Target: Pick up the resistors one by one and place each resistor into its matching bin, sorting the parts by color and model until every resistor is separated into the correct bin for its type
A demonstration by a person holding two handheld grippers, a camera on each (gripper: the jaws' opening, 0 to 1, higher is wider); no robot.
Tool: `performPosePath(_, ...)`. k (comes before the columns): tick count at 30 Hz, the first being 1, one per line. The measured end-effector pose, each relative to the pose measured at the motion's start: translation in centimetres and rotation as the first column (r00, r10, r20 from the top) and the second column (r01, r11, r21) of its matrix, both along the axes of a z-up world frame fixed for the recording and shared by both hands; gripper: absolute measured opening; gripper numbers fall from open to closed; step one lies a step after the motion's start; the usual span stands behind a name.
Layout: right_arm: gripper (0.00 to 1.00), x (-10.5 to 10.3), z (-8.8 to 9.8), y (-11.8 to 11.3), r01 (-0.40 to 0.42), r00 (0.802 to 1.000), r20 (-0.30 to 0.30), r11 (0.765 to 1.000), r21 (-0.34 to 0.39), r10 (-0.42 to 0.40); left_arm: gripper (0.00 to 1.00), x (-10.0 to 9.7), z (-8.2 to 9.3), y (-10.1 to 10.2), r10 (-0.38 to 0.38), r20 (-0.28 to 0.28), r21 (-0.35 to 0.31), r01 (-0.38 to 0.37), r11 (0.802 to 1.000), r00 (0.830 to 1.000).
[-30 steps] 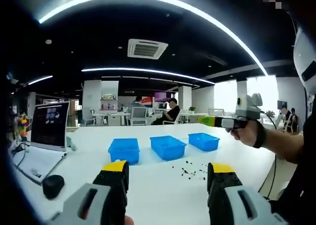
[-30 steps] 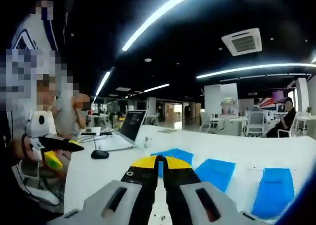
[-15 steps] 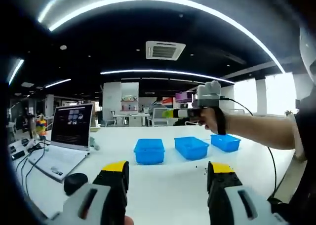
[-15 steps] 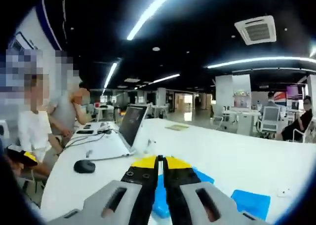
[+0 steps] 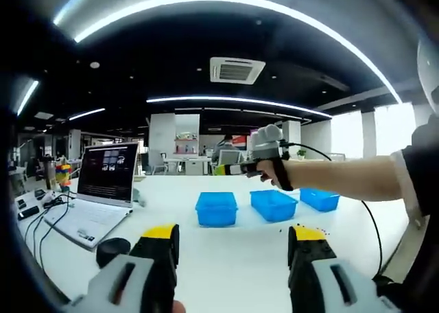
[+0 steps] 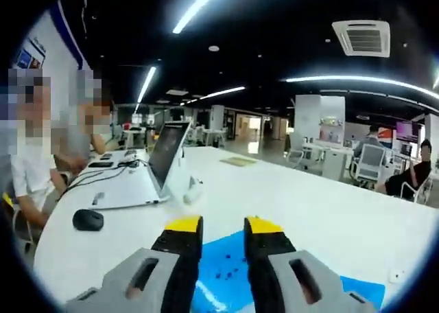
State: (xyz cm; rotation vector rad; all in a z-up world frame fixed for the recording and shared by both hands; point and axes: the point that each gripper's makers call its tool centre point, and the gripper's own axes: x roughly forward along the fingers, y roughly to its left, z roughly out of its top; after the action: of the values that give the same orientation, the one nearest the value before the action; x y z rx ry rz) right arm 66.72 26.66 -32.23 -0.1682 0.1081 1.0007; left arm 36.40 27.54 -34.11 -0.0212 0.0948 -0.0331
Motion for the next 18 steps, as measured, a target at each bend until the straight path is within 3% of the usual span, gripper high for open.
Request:
performPosePath(8,0.36,-1.9,1.2,-6.8,0.019,1.000,-0.002,0.999,0.039,-0.019,0.65,0.6,0.1,-1.3,-0.050,0.016,-0.015,0.050,0.999,0.999)
performPosePath(12,0.36,-4.0,1.4,-12.2,0.048,0.999,0.008,0.997,0.056,-0.048,0.65,1.2,0.0,-3.2,-0.132,0.018,-0.008,0.132,0.991,0.991)
performPosePath(14,0.36,-5.3,1.4,-15.1,0.070,0.997,0.018,0.995,0.072,-0.071,0.65,1.6,0.1,-4.4,-0.184,0.025,-0.050,0.185,0.982,0.983)
performPosePath(18,0.36,-9.0,0.7,-21.1,0.106,0.994,0.017,0.990,0.090,-0.108,0.65,2.2,0.1,-6.4,-0.258,0.024,-0.039,0.258,0.965,0.966)
